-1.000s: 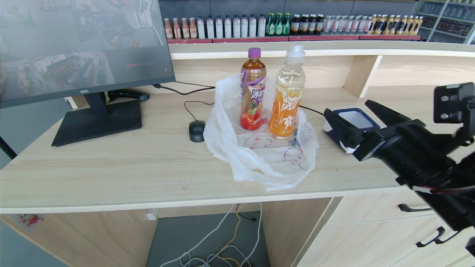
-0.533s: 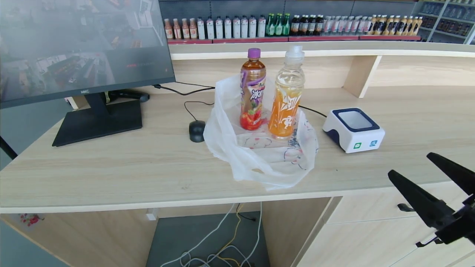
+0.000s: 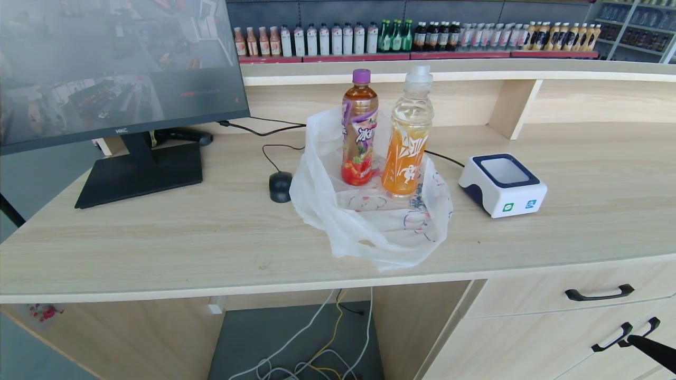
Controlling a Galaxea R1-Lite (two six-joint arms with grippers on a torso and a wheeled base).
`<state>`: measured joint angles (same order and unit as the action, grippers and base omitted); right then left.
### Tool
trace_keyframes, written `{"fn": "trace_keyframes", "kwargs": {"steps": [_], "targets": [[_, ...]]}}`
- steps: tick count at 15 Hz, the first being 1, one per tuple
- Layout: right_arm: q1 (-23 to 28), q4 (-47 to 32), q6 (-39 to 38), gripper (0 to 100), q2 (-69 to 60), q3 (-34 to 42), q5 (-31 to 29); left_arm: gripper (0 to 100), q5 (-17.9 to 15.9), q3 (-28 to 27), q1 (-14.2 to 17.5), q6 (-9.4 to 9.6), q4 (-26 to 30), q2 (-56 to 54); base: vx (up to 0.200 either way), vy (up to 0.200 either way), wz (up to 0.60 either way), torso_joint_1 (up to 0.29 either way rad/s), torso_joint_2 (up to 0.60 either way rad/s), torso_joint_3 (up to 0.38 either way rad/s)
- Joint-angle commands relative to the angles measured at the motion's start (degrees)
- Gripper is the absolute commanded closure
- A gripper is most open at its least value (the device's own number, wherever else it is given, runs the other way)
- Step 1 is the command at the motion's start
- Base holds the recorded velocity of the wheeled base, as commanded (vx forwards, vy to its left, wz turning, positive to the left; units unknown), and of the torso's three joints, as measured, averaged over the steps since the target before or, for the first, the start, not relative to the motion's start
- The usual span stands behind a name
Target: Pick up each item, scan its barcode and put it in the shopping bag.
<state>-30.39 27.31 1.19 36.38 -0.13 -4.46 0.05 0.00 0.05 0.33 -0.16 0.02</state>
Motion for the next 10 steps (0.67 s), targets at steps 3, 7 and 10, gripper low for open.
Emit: {"fn": "trace_keyframes", "kwargs": {"steps": [3,7,10], "targets": [[-0.6,-24.4,1.4,0,-25.5,0.0,0.0,0,0.0,0.0,0.0,0.02,0.0,0.0,0.0,0.0,0.0,0.0,0.0,0.0],[8.5,-27.0,0.8,0,-28.1,0.0,0.6,0,0.0,0.0,0.0,0.02,0.0,0.0,0.0,0.0,0.0,0.0,0.0,0.0],[22.7,-27.0,0.9,0,-25.9,0.0,0.7,0,0.0,0.0,0.0,0.02,0.0,0.0,0.0,0.0,0.0,0.0,0.0,0.0]]}}
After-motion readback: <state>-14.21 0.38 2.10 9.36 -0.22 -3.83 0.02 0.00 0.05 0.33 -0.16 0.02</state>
